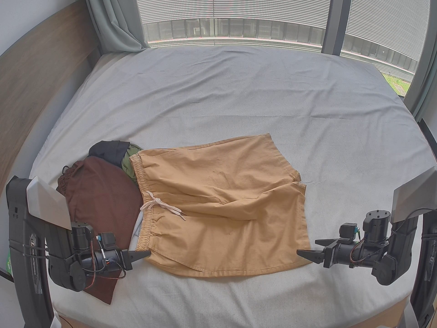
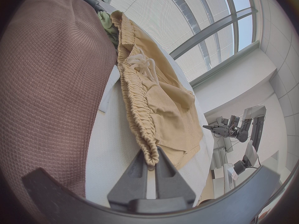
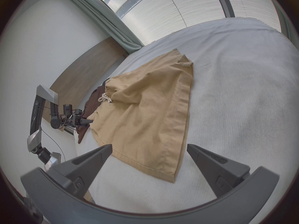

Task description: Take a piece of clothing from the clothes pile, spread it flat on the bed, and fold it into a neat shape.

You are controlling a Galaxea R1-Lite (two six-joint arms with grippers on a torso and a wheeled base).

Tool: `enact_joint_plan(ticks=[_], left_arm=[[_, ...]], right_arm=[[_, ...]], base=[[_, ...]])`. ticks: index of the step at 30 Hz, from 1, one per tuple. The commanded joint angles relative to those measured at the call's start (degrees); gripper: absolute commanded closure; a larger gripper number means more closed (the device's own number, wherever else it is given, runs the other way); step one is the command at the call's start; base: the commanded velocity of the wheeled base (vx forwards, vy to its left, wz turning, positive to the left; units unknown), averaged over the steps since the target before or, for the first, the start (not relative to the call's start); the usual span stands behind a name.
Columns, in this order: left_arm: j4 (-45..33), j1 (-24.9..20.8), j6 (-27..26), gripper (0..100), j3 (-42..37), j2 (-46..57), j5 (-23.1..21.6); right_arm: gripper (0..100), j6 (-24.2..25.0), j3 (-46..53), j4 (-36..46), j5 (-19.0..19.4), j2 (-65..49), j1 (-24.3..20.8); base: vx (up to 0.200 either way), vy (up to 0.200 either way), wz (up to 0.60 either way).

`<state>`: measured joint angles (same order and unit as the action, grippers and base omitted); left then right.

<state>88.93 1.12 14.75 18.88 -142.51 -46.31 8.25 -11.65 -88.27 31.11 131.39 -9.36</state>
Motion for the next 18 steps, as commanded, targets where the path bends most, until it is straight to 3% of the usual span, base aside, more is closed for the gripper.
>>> enact_joint_plan(ticks=[1,18], left_arm=[[0.01,0.02,0.02,100,0.01,-0.23,-0.01],[0.01,0.11,0.02,100,0.01,-0.14,-0.01]], right_arm=[[0,-0.17,0.05,-0.06,0.00,2.64,0.49],[0,0.10,-0.12,-0.06,0.71,6.42,0.92]], base=[[0.000,0.000,0.00],[0.000,0.000,0.00]])
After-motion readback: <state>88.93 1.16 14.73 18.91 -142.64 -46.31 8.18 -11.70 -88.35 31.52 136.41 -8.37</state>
